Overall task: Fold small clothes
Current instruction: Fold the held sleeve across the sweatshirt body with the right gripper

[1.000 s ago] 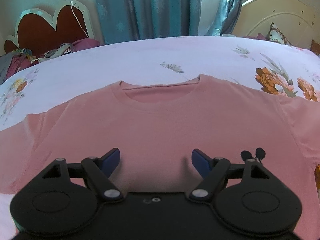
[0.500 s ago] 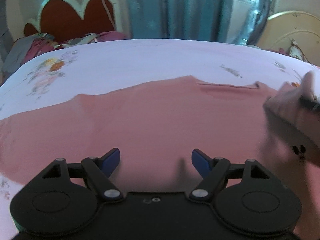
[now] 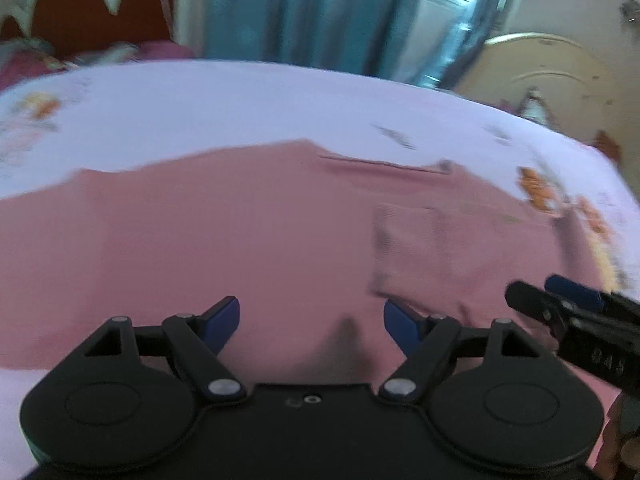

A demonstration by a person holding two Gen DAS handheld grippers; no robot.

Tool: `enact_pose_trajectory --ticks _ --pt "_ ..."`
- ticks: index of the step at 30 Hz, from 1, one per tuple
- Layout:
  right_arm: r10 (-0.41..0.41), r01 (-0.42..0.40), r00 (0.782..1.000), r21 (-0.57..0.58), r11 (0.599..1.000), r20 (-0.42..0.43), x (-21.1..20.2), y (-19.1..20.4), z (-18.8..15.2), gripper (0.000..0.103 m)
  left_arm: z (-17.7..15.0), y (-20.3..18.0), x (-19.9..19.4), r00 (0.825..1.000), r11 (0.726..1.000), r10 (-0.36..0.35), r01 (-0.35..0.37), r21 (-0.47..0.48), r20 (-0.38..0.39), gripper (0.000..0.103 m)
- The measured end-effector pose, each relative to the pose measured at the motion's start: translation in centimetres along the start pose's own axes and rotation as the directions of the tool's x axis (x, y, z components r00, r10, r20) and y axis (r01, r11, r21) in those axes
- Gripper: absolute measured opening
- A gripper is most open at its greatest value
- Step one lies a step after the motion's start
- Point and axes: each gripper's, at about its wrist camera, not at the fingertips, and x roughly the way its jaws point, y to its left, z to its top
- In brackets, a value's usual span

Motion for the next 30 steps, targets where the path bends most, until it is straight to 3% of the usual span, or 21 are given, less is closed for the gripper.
enact_pose_trajectory --ticks 5,7,9,10,13,20,22,23,24,28,29,30 --pt "-0.177 0.177 0.984 0.015 0.984 -0.005 -3.1 -5.4 -2.2 0.062 0.9 -1.9 4.0 0.992 0.991 -0.102 0.095 -0.09 -0.075 0.069" --pt "-0.228 0.229 0.973 0.038 0.973 -0.016 -4.4 -7.7 -3.2 0.062 1.0 -2.4 5.1 0.991 0.986 -0.118 0.11 -0.123 -0.061 0.069" --pt "-0.271 0.273 0.962 0.067 0.96 -0.033 -5.1 -9.7 -4.3 0.062 1.0 -2.7 5.8 0.992 0.984 -0.12 0.114 -0.134 -0.034 0.062" --pt "-0.286 0.289 0.957 0.083 0.954 -0.044 -6.0 -10.8 -4.9 0.062 1.0 -3.2 6.0 0.993 0.984 -0.114 0.11 -0.137 -0.026 0.056" --pt "-0.313 0.319 0.947 0.122 0.94 -0.067 -6.6 -12.9 -5.9 0.062 0.9 -3.3 6.5 0.99 0.977 -0.138 0.137 -0.164 0.005 0.014" --pt "-0.311 0.317 0.948 0.119 0.941 -0.066 -5.2 -14.0 -5.9 0.062 1.5 -3.7 4.2 0.984 0.975 -0.147 0.16 -0.152 0.096 0.007" --pt "-0.304 0.309 0.951 0.116 0.944 -0.061 -4.3 -14.0 -5.5 0.055 2.1 -3.5 2.2 0.975 0.97 -0.165 0.188 -0.156 0.151 0.007" --pt "-0.29 0.295 0.955 0.12 0.948 -0.058 -4.2 -14.0 -5.3 0.041 2.4 -3.3 1.4 0.97 0.967 -0.171 0.199 -0.157 0.172 0.007" --pt "-0.276 0.281 0.96 0.122 0.952 -0.054 -4.0 -13.8 -5.1 0.035 2.6 -3.1 0.4 0.966 0.968 -0.168 0.199 -0.153 0.197 0.007" --pt "-0.247 0.251 0.968 0.105 0.962 -0.048 -3.1 -13.1 -4.3 0.031 2.7 -1.6 -2.2 0.956 0.975 -0.123 0.167 -0.145 0.268 0.007" --pt "-0.242 0.246 0.969 0.101 0.964 -0.051 -3.0 -12.9 -4.3 0.013 2.3 -1.1 -2.5 0.955 0.979 -0.101 0.146 -0.144 0.278 0.007" --pt "-0.241 0.246 0.969 0.1 0.964 -0.057 -2.8 -12.8 -4.3 0.007 1.9 -0.9 -2.4 0.956 0.983 -0.076 0.119 -0.141 0.282 0.007"
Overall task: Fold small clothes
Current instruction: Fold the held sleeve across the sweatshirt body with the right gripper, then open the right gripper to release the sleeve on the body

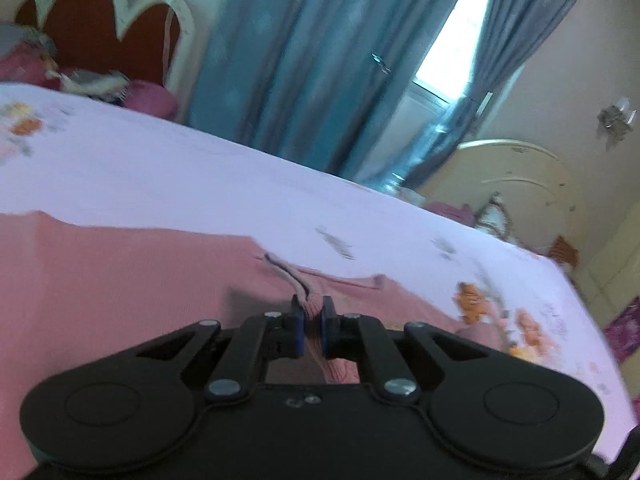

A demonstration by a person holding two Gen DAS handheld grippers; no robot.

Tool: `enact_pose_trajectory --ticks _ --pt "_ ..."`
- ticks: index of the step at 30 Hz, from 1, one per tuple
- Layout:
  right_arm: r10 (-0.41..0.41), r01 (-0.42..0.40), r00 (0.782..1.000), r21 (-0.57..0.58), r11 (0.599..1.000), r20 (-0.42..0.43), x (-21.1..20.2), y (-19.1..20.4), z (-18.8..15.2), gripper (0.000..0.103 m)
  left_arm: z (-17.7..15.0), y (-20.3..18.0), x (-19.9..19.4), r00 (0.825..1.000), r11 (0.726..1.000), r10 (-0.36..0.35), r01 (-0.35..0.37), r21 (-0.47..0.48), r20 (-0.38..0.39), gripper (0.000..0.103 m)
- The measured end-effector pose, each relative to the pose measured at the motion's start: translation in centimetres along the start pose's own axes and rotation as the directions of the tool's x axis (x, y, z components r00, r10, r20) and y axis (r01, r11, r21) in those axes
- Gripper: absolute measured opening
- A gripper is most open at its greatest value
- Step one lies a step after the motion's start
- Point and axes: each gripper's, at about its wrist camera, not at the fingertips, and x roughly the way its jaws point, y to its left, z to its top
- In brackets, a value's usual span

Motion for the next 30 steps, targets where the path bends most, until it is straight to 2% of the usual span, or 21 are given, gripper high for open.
enact_pose_trajectory --ticks 5,10,11,13,14,15,16,18,20,23,25,28,30 --pt "-0.018 0.018 1.0 0.045 0.999 0.009 -0.3 -0.8 -0.3 0.007 -2.7 1.9 2.1 0.993 0.995 0.099 -0.097 0.033 -0.069 0.007" --pt "-0.008 0.008 1.0 0.029 1.0 -0.022 -1.0 -0.8 -1.0 0.007 -4.2 1.8 3.5 0.979 0.984 0.156 -0.141 0.112 -0.129 0.009" --pt "0.002 -0.001 0.999 0.021 1.0 -0.037 -1.2 -0.8 -1.0 0.007 -4.2 1.9 3.2 0.977 0.98 0.169 -0.153 0.124 -0.127 0.016" --pt "0.019 -0.018 0.999 0.024 1.0 -0.05 -2.1 -1.3 -1.0 0.007 -4.0 1.8 2.7 0.973 0.972 0.202 -0.186 0.143 -0.108 0.025" --pt "0.027 -0.026 0.998 0.028 0.999 -0.053 -2.6 -1.5 -1.0 0.008 -3.7 1.8 2.4 0.973 0.971 0.207 -0.192 0.144 -0.097 0.025" --pt "0.034 -0.032 0.998 0.033 0.999 -0.044 -3.3 -1.8 -1.0 0.015 -3.5 1.8 1.9 0.974 0.969 0.211 -0.198 0.146 -0.082 0.027" --pt "0.033 -0.032 0.999 0.037 0.999 -0.03 -3.9 -2.0 -0.9 0.022 -3.2 1.9 1.3 0.975 0.968 0.214 -0.203 0.148 -0.064 0.033" --pt "0.034 -0.034 0.999 0.041 0.999 0.011 -4.8 -2.3 -0.2 0.062 -2.4 1.5 0.7 0.978 0.968 0.206 -0.2 0.152 -0.025 0.045" --pt "0.048 -0.05 0.998 0.042 0.998 0.043 -4.7 -2.5 1.1 0.063 -1.9 0.8 0.8 0.981 0.969 0.193 -0.189 0.161 -0.009 0.065" --pt "0.075 -0.077 0.997 0.069 0.995 0.026 -2.4 -2.8 3.1 0.063 -1.7 -0.1 2.8 0.985 0.975 0.167 -0.158 0.158 -0.045 0.065" --pt "0.081 -0.081 0.997 0.09 0.993 0.011 -0.3 -2.8 4.3 0.062 -2.0 -0.2 4.6 0.981 0.975 0.176 -0.161 0.156 -0.084 0.064" --pt "0.088 -0.087 0.996 0.096 0.992 -0.003 2.4 -2.7 5.8 0.062 -2.4 0.4 6.4 0.973 0.977 0.188 -0.172 0.124 -0.131 0.054" --pt "0.099 -0.097 0.995 0.098 0.99 -0.02 4.5 -2.4 6.8 0.055 -2.8 0.7 6.7 0.973 0.975 0.196 -0.18 0.129 -0.12 0.047"
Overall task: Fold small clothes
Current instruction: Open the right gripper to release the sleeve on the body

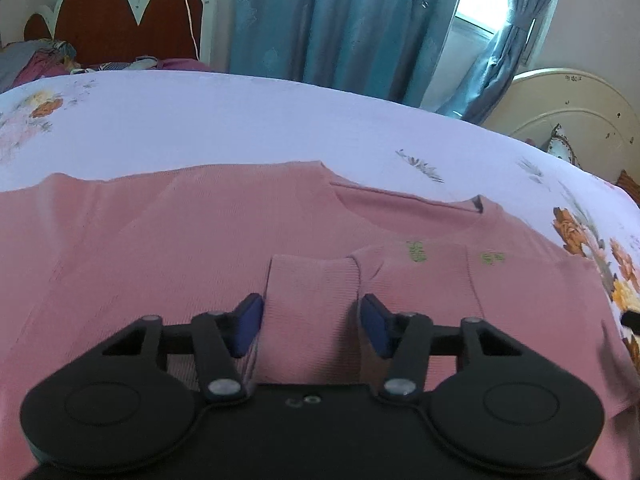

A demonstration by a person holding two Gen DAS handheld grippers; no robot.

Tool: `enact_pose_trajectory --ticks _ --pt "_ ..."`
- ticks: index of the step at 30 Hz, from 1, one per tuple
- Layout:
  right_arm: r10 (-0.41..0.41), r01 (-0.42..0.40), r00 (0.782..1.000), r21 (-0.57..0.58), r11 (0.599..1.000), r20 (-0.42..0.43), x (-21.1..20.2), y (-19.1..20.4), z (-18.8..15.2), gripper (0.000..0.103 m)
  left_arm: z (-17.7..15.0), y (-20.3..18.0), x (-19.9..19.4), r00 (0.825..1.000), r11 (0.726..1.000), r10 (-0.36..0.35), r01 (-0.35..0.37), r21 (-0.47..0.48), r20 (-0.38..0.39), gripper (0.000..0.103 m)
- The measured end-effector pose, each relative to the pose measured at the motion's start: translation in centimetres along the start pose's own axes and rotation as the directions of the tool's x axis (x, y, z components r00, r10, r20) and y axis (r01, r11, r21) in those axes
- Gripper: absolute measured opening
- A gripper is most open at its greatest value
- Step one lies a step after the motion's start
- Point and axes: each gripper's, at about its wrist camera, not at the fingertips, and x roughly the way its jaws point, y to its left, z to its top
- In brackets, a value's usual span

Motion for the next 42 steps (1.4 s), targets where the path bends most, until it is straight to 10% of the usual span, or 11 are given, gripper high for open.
enact_pose_trajectory --ticks 5,12,19,27,37,42 --pt "0.019 -0.018 0.999 0.043 0.999 -0.036 4.1 -0.2 2.0 0.043 -0.8 0.3 -0.2 0.999 0.999 0.042 -0.043 0.023 0.023 0.025" --pt "-0.029 0.029 1.0 -0.063 0.998 -0.003 5.3 1.4 2.4 0.005 -1.2 -0.1 -0.2 0.997 0.996 0.066 -0.069 0.054 0.048 0.023" --pt "-0.131 0.134 0.991 -0.086 0.987 0.035 4.6 0.9 2.1 0.005 -0.9 -0.3 -0.5 0.996 0.993 0.081 -0.084 0.081 0.04 0.027" --pt "0.008 -0.001 0.999 -0.164 0.987 0.044 0.6 5.5 0.1 0.008 -0.4 0.2 -1.8 0.997 0.995 0.082 -0.082 0.055 0.005 0.059" --pt "0.062 -0.073 0.997 -0.249 0.966 -0.053 0.8 10.7 -4.0 0.01 -0.1 1.2 -5.3 0.993 0.992 0.116 -0.118 0.05 0.034 0.066" --pt "0.018 -0.036 0.998 -0.3 0.953 -0.064 1.0 12.0 -4.5 0.028 -0.1 2.7 -6.9 0.991 0.991 0.129 -0.13 0.035 0.041 0.068"
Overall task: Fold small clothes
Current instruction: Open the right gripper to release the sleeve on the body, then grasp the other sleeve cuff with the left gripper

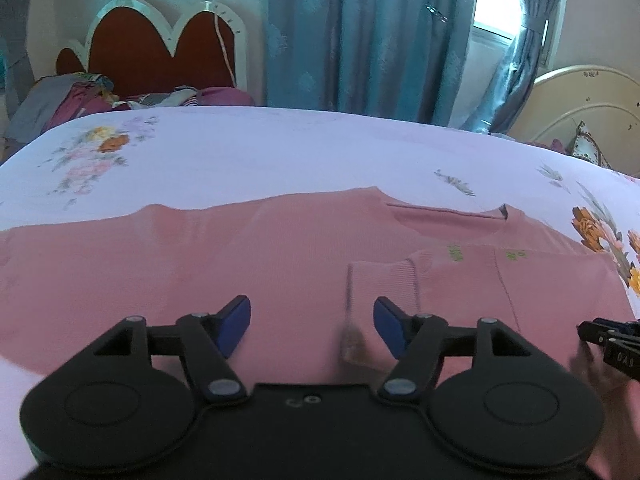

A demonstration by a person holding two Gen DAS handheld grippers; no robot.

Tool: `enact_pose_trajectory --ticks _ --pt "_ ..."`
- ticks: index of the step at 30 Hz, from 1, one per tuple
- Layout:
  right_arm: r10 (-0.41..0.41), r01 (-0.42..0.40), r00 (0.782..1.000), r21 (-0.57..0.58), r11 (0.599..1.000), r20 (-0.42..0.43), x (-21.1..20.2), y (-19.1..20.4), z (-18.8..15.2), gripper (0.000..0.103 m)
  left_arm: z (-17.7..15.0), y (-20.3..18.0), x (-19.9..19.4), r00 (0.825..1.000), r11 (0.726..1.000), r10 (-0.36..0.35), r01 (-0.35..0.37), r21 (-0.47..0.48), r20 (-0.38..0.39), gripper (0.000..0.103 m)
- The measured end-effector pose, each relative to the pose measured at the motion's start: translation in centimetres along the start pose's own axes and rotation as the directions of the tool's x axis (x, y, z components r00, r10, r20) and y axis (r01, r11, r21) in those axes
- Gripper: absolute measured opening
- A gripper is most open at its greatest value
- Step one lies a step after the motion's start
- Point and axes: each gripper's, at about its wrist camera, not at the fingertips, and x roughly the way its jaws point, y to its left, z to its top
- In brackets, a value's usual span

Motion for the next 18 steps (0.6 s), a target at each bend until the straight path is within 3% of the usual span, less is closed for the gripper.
enact_pose_trajectory --ticks 1,2,3,7,18 --pt "0.011 -0.011 1.0 0.011 1.0 0.003 -0.4 0.0 0.0 0.037 0.0 0.5 -0.3 1.0 1.0 0.001 -0.001 -0.009 0.0 0.069" --pt "0.02 -0.021 1.0 0.018 1.0 0.016 -0.8 0.2 0.1 0.057 -0.1 1.1 -0.5 1.0 1.0 0.003 -0.003 -0.017 -0.001 0.07" --pt "0.024 -0.024 0.999 0.015 1.0 0.032 -1.2 0.5 0.1 0.06 -0.2 1.6 -0.7 1.0 1.0 0.006 -0.006 -0.025 -0.001 0.07" --pt "0.051 -0.051 0.996 0.0 0.999 0.074 -2.4 2.9 0.3 0.06 -0.5 4.1 -1.3 1.0 0.998 0.01 -0.011 -0.061 -0.012 0.071" --pt "0.159 -0.156 0.986 -0.058 0.986 0.045 -1.2 10.4 1.4 0.06 -1.9 12.7 -2.6 0.996 0.982 0.077 -0.084 -0.168 -0.046 0.072"
